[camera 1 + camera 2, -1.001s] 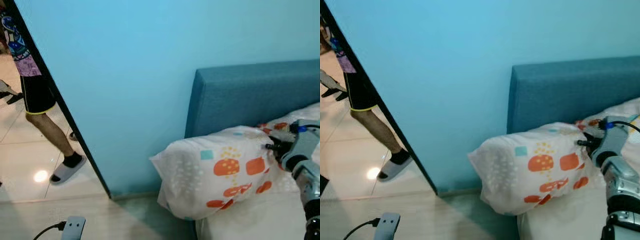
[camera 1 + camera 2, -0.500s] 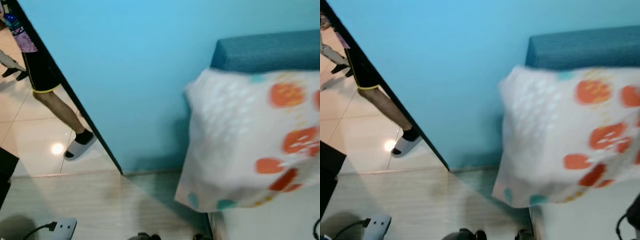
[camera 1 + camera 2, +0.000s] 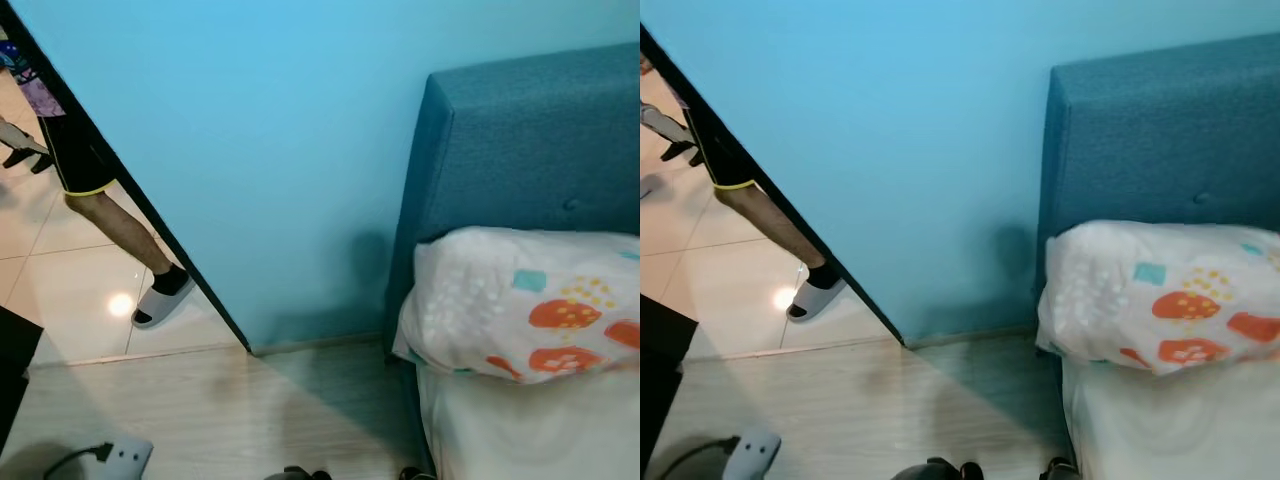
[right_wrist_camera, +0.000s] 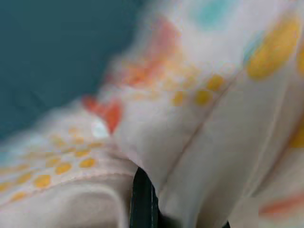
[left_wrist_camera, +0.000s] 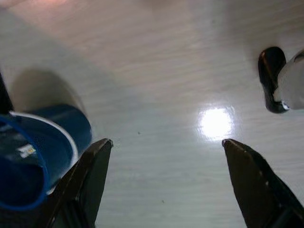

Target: Clean up the room

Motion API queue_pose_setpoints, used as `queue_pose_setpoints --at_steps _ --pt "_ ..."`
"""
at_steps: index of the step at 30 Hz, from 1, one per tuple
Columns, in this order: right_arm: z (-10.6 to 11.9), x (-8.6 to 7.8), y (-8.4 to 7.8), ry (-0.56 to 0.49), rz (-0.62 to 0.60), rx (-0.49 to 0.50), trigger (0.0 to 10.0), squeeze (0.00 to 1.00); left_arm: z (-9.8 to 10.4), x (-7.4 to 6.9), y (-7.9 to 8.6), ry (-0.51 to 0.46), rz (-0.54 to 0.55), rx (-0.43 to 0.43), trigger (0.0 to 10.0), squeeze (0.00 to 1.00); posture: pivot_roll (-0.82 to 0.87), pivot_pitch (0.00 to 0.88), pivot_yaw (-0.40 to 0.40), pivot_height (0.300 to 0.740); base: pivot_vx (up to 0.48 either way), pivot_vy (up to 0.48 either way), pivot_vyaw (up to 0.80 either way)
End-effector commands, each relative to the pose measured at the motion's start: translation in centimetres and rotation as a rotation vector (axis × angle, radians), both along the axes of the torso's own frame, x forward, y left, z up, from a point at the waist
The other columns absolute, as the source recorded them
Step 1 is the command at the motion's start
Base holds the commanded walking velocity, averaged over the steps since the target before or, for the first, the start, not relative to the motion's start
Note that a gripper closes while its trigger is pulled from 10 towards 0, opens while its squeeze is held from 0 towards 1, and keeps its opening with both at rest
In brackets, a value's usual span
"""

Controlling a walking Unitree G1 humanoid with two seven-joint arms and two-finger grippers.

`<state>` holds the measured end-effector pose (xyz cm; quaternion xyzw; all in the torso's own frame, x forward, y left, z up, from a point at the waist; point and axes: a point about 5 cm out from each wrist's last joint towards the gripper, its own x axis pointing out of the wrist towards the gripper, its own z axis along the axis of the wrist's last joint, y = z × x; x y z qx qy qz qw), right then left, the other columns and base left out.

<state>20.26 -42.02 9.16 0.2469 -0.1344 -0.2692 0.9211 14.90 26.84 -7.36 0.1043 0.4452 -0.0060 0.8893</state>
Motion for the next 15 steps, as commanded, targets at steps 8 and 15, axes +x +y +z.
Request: queue_pose_setpoints --at_steps 8,15 --pt "-5.5 -3.1 0.3 0.557 -0.134 0.028 10.0 0.00 -0.5 -0.9 -0.2 0.044 -0.007 -0.005 10.0 0.00 0.11 0.247 0.126 0.740 0.000 0.000 0.00" --pt "-2.2 -4.3 -3.5 0.788 -0.336 -0.096 10.0 0.00 -0.6 -0.5 -0.8 0.040 -0.003 -0.024 10.0 0.00 0.10 0.226 0.108 0.740 0.000 0.000 0.00"
